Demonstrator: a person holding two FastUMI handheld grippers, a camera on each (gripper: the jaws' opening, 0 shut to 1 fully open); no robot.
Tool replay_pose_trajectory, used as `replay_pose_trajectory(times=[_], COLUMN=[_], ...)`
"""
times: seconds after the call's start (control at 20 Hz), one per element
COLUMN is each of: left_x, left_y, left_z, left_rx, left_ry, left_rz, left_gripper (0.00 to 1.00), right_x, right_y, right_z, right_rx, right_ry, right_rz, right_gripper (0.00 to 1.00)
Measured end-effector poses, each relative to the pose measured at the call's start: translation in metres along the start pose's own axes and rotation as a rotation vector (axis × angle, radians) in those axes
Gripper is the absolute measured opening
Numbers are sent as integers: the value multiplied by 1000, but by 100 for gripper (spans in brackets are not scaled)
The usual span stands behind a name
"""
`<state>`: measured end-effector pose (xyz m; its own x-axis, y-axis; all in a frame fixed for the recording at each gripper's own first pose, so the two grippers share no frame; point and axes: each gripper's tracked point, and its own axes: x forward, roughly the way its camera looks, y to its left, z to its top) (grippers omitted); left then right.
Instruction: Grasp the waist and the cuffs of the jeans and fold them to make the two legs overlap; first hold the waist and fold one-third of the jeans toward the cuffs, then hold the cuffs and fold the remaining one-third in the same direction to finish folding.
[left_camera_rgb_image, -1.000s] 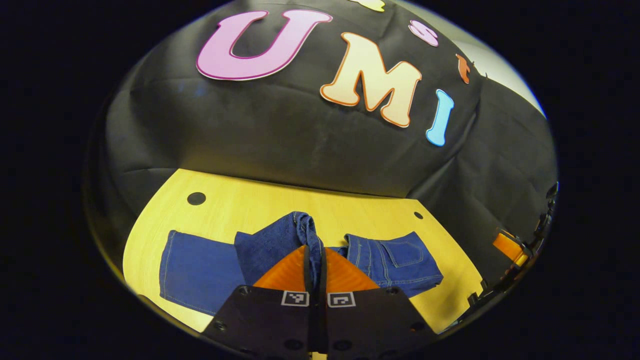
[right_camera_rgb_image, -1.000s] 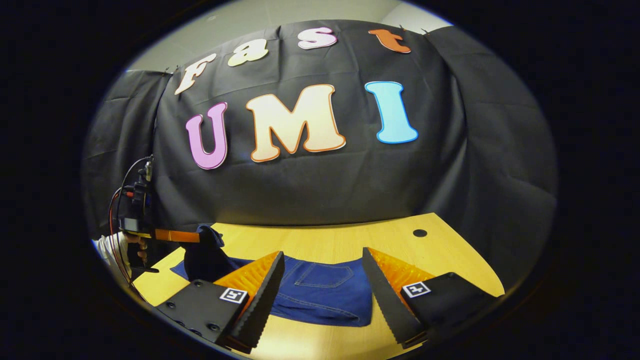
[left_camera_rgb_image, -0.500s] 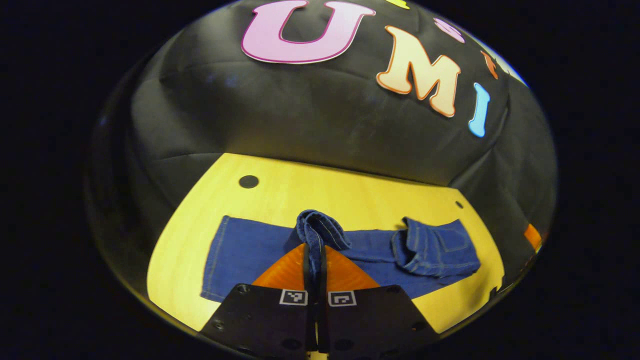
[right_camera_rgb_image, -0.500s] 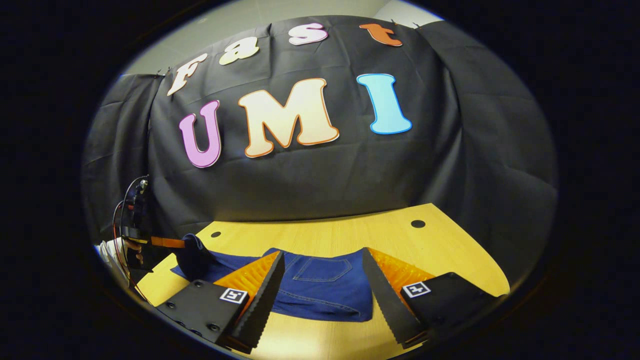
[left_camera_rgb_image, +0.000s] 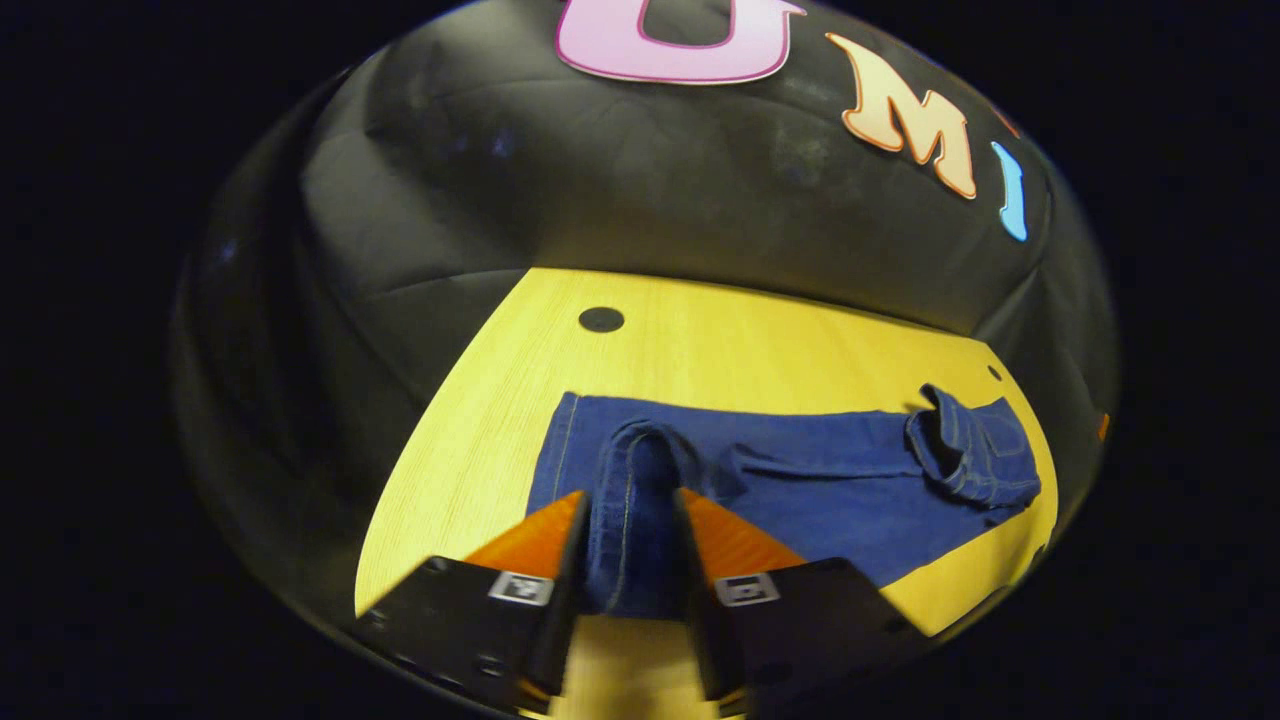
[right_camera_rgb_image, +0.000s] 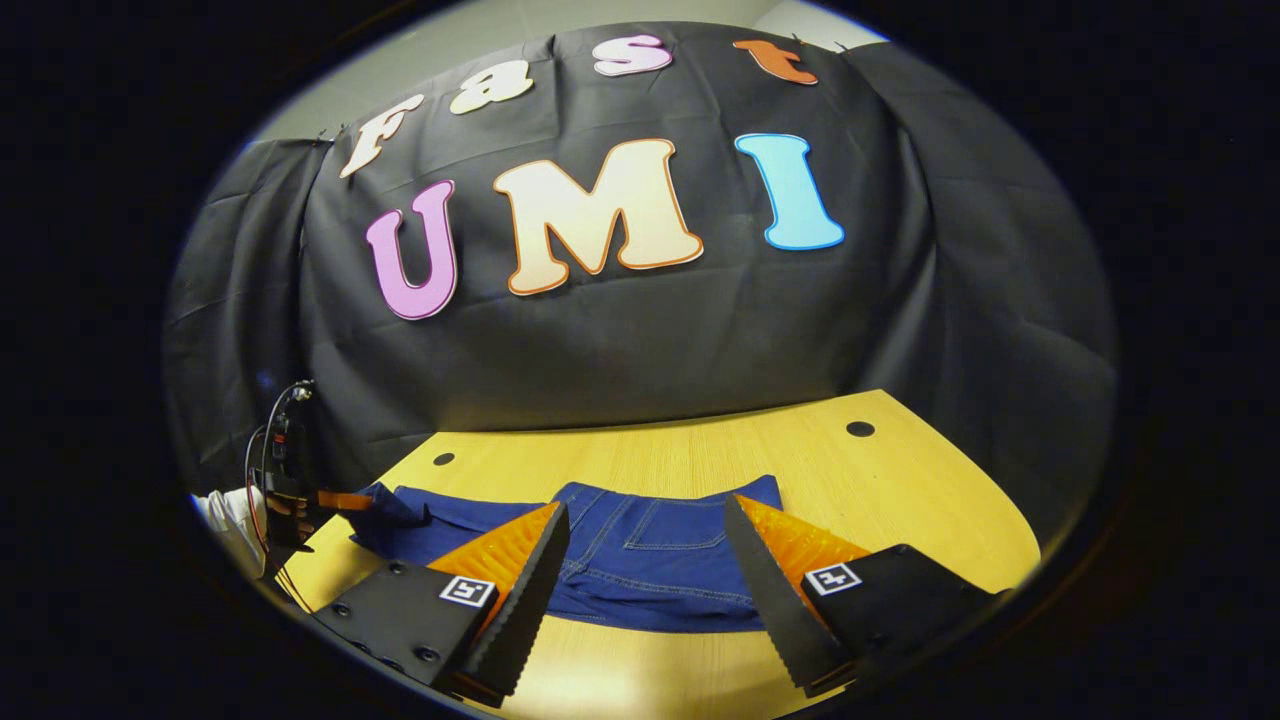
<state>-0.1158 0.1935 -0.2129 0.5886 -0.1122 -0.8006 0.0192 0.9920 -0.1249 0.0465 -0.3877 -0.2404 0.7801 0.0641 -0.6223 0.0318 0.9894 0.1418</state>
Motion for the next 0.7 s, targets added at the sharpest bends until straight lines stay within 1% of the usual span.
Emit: replay_pose_trajectory(times=[0.15,0.2,0.35,0.45,0.5,0.55,0.6,0.65,0.7], left_x=[6,11,21,24,22,20,22,23,25], left_y=[10,13,24,26,26,25,22,18,10], left_z=[-26,-33,-46,-45,-48,-48,-48,-47,-46], left_rx=[-27,-23,-13,13,43,76,77,78,71], left_ry=[75,92,130,128,149,160,162,169,170], left_rz=[-4,1,48,54,57,53,45,41,15], left_gripper=[98,96,96,96,94,95,95,92,81], right_x=[1,2,3,5,6,7,8,8,9], right_y=[6,7,10,10,10,10,10,11,11], right_z=[-8,-9,-12,-13,-13,-15,-16,-16,-16], right_rx=[0,-1,4,5,3,3,2,2,3], right_ry=[13,15,19,20,23,27,30,30,31], right_rz=[-2,-3,-6,-7,-8,-7,-6,-3,-1], right_gripper=[96,96,97,97,97,97,96,97,97])
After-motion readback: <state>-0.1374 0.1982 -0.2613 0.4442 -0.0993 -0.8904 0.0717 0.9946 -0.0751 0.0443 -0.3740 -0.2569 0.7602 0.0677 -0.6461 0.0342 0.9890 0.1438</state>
